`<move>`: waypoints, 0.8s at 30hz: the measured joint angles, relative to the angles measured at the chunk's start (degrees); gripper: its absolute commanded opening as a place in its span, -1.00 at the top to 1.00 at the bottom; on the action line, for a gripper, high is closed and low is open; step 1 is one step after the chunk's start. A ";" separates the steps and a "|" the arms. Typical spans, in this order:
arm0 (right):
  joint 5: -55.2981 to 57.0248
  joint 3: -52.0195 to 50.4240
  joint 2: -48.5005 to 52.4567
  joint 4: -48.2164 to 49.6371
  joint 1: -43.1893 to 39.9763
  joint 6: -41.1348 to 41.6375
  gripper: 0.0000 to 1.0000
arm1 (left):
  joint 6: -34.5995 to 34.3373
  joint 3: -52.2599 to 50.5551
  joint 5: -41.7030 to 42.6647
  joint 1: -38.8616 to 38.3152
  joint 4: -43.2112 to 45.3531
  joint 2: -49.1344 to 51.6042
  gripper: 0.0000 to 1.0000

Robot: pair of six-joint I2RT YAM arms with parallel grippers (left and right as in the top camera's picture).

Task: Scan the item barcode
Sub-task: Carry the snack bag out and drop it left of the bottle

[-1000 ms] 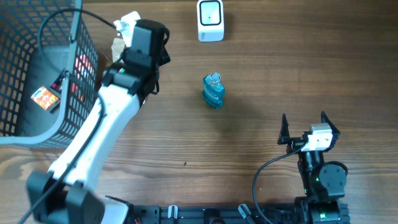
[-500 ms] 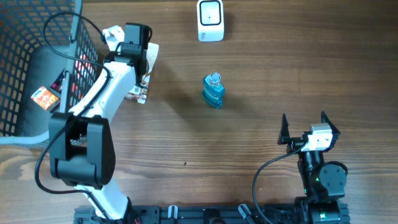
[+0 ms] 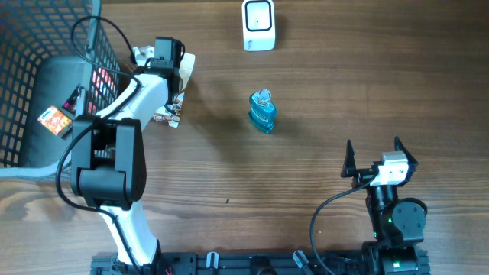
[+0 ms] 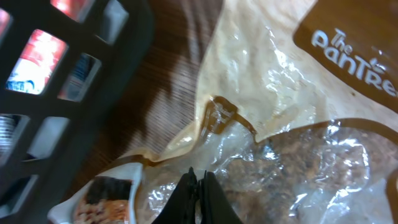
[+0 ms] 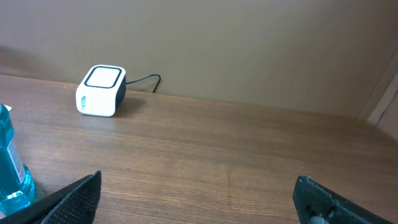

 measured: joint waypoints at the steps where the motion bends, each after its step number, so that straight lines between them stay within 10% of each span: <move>1: 0.00 0.00 0.00 0.02 0.00 0.00 -1.00 | 0.07 0.00 2.27 0.22 0.02 0.09 0.92; 16: 0.00 0.00 0.00 0.00 0.00 -0.02 -1.00 | 0.09 1.40 31.47 -8.57 -2.19 -0.81 0.88; 24: 0.00 0.00 0.00 0.02 0.00 -0.02 -1.00 | -0.48 5.01 33.57 -7.58 -4.28 -17.18 -0.05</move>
